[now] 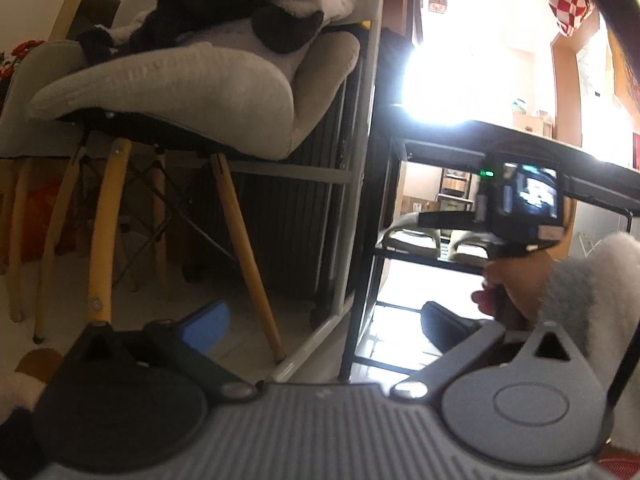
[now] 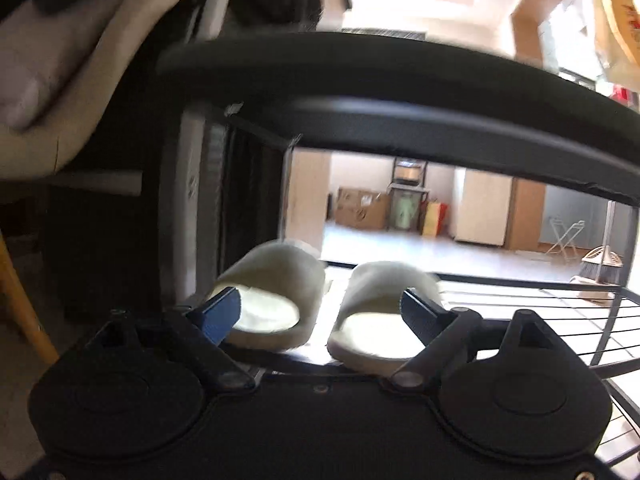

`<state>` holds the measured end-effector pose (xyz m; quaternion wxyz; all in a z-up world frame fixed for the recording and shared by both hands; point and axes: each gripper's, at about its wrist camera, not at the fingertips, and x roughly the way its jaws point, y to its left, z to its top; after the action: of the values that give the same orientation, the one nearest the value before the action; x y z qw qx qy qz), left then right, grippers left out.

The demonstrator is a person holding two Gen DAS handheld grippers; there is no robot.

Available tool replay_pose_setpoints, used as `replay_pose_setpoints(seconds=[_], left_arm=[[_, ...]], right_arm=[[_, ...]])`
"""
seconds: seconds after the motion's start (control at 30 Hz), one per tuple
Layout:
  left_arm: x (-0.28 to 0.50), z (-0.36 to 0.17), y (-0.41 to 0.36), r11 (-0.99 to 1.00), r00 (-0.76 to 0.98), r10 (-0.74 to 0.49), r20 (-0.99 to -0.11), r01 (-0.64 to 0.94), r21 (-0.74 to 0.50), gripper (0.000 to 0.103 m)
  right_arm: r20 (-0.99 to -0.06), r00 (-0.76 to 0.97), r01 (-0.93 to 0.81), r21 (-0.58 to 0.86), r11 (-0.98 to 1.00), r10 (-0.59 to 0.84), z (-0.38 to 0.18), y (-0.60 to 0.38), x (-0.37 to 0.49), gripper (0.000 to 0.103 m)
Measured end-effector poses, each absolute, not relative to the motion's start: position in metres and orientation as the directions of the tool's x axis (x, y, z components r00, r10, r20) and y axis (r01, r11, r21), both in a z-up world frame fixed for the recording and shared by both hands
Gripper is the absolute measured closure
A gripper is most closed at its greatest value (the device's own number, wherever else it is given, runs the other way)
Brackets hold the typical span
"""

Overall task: Organize scattered shoes
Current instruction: 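Lower the slide pair onto the rack shelf and open the right tool, then withdraw the right tool from the shoe rack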

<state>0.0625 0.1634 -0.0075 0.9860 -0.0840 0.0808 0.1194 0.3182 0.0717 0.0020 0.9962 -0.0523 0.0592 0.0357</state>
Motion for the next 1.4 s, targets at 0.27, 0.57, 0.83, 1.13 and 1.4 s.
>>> replay_pose_setpoints(seconds=[0.27,0.57,0.83,1.13,1.4], left_arm=[[0.061,-0.010,0.153,0.967,0.965,0.208,-0.163,-0.228,-0.117,0.000],[0.078,-0.034,0.164,0.955,0.945,0.241,-0.220,-0.271,-0.119,0.000],[0.075,-0.034,0.159,0.961,0.949,0.232,-0.215,-0.257,-0.098,0.000],[0.072,-0.003,0.152,0.972,0.954,0.190,-0.232,-0.216,-0.091,0.000],[0.057,0.044,0.133,0.989,0.942,0.070,-0.327,-0.109,-0.101,0.000]], right_arm=[[-0.273,0.962,0.050,0.169,0.984,-0.002,0.021,0.009,0.389,0.010],[-0.305,0.942,-0.025,0.355,0.935,0.141,0.003,-0.001,0.443,0.011],[-0.297,0.945,-0.047,0.287,0.957,0.136,-0.002,0.012,0.445,0.015],[-0.210,0.967,-0.121,0.121,0.985,0.144,0.024,0.009,0.327,0.006],[-0.105,0.971,-0.196,0.169,0.966,0.215,0.055,-0.023,0.161,0.000]])
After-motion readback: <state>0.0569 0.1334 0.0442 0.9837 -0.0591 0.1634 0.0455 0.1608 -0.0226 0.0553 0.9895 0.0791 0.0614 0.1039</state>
